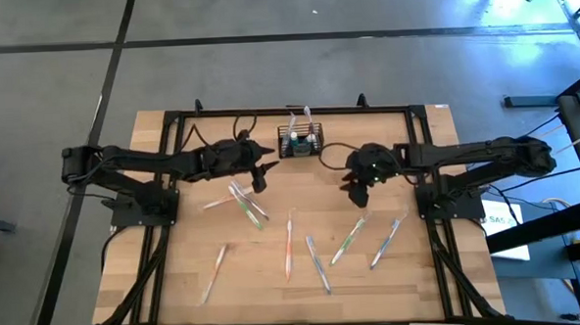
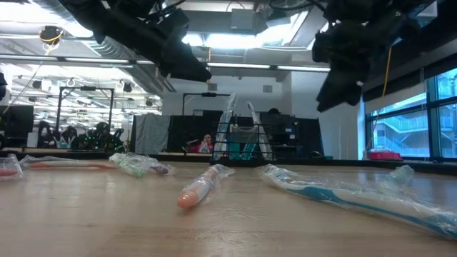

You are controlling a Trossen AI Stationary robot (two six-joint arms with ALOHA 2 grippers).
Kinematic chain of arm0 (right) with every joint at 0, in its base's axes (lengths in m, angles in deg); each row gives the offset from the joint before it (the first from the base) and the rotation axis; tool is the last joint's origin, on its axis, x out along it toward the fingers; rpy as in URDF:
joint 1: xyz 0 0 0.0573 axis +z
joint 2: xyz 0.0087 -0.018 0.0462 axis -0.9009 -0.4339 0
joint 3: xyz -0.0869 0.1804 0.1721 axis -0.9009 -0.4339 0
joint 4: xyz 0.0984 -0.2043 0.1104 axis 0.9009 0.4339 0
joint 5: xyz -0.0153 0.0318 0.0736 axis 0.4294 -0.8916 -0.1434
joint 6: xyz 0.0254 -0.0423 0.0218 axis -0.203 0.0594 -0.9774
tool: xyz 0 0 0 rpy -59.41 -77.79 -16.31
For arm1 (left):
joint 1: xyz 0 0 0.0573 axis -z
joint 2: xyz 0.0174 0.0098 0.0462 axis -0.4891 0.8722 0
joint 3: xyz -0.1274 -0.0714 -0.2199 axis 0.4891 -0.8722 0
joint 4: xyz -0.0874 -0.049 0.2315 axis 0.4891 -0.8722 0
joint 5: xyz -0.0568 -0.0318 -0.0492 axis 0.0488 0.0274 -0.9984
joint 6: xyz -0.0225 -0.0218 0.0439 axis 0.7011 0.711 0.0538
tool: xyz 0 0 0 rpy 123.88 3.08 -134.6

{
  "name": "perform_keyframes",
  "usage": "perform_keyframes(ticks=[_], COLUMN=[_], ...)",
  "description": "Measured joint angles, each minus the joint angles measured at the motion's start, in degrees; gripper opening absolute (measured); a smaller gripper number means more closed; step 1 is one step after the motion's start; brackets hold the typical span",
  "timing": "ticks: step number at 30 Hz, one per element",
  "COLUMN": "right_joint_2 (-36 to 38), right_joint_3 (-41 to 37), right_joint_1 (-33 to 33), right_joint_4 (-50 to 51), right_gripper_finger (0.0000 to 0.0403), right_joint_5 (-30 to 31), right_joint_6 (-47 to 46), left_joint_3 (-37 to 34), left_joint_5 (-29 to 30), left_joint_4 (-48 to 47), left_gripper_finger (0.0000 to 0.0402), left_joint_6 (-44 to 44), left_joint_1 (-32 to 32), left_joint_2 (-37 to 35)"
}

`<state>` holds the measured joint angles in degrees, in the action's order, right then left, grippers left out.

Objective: Pick & Place toothbrushing station
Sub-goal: Put the right blue toothbrush in the right section of the wire organizer

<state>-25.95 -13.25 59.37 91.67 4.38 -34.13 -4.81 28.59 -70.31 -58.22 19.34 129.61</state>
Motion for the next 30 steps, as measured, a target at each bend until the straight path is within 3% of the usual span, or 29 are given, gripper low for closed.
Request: perform_keyframes(ticks=[7, 30], right_joint_2=[0.0, 0.0], right_joint_3=[0.0, 0.0], right_joint_1=[4.6, 20.5], right_joint_4=[3.4, 18.1], right_gripper_finger=[0.0167, 0.0167], right_joint_5=[-5.9, -5.2], right_joint_6=[-12.1, -55.9], left_joint_3=[0.0, 0.0], left_joint_5=[0.0, 0.1], left_joint_4=[0.0, -0.1], left_gripper_finger=[0.0168, 0.0169], left_joint_6=[0.0, 0.0], left_joint_1=[0.2, 0.2], left_joint_2=[0.0, 0.0])
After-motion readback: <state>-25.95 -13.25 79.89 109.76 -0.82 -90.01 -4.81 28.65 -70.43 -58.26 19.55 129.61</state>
